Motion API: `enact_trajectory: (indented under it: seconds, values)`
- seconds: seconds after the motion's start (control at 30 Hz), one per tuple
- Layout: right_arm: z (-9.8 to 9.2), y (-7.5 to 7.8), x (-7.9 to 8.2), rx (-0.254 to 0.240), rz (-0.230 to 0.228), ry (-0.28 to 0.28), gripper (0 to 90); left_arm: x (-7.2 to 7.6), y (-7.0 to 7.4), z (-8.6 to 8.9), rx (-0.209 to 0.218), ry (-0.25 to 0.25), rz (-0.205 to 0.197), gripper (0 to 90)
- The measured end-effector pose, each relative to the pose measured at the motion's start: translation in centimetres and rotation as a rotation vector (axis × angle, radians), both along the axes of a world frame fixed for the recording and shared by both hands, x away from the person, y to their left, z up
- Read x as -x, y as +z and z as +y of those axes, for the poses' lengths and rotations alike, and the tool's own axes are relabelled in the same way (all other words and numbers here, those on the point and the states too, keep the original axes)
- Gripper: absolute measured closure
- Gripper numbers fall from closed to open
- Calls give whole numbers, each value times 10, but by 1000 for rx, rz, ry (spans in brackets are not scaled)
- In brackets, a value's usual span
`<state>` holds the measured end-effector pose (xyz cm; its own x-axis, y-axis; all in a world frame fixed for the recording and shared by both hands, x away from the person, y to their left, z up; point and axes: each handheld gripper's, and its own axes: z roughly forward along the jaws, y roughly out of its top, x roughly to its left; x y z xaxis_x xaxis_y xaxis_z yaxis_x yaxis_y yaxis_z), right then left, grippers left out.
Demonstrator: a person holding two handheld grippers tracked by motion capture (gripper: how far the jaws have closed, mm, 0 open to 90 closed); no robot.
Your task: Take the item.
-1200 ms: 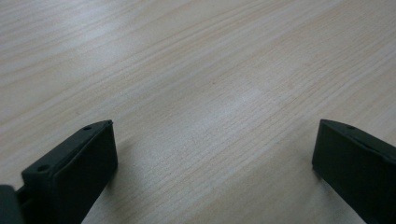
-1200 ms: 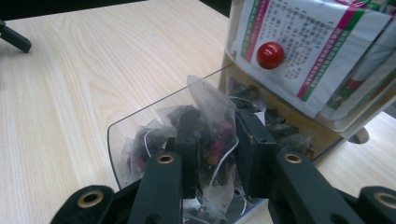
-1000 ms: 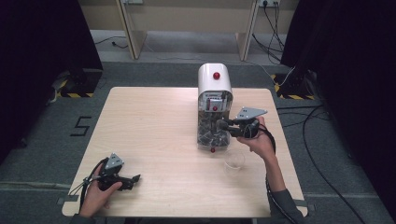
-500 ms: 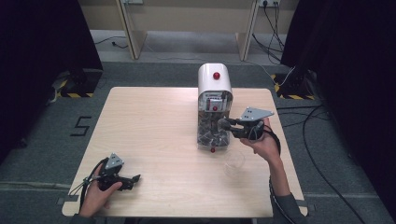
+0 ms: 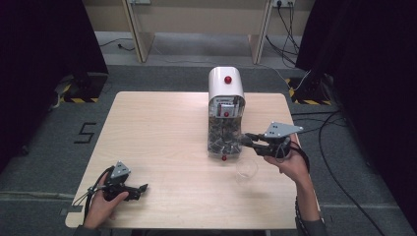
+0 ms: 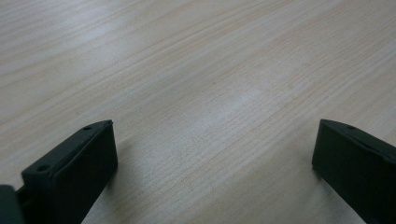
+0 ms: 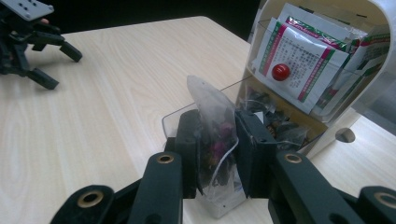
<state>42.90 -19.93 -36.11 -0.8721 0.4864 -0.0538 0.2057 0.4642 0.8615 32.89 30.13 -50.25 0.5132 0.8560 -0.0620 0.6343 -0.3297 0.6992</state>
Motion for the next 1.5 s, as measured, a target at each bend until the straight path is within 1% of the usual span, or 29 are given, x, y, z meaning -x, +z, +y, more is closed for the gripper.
enact_trajectory:
  seconds: [0.03, 0.07, 0.13, 0.3, 0.37, 0.43, 0.6, 0.63, 0.77, 0.87, 0.93, 0.97, 1.17, 1.23, 1.37, 1.43, 1.5]
  values:
    - [-1, 1, 3, 3, -5, 2, 727, 0, 0, 0, 0, 0, 0, 0]
    - [-3, 2, 7, 11, 4, 6, 727, 0, 0, 0, 0, 0, 0, 0]
    - [-6, 3, 14, 18, 4, 17, 728, 0, 0, 0, 0, 0, 0, 0]
    - [-15, 7, 31, 41, 11, 24, 727, 0, 0, 0, 0, 0, 0, 0]
    - [-18, 5, 35, 50, 17, 30, 727, 0, 0, 0, 0, 0, 0, 0]
    - [-21, 3, 38, 59, 29, 24, 727, 0, 0, 0, 1, 0, 0, 0]
    - [-24, -1, 40, 67, 48, 33, 727, 0, 0, 0, 1, 0, 0, 0]
    - [-22, -3, 41, 82, 52, 41, 727, 0, 0, 0, 1, 0, 0, 0]
    - [-17, -5, 42, 103, 63, 57, 727, 0, 0, 0, 1, 0, 0, 0]
    - [-14, -7, 42, 113, 71, 68, 726, 0, 0, 0, 1, 0, 0, 0]
    - [-14, -9, 42, 109, 73, 71, 726, 0, 0, 0, 1, 0, 0, 0]
    - [-13, -10, 41, 124, 85, 78, 726, 0, 0, 0, 1, 0, 0, 0]
    - [-7, -15, 40, 147, 96, 101, 726, 0, 0, 0, 0, 0, 0, 0]
    - [-5, -18, 40, 156, 106, 109, 725, 0, 0, 0, 1, 0, 0, 0]
    - [-3, -22, 38, 173, 119, 110, 725, 0, 0, 0, 1, 0, 0, 0]
    - [-3, -23, 38, 174, 128, 109, 724, 0, 0, 0, 1, 0, 0, 0]
    - [-3, -24, 37, 183, 123, 106, 724, 0, 0, 0, 1, 0, 0, 0]
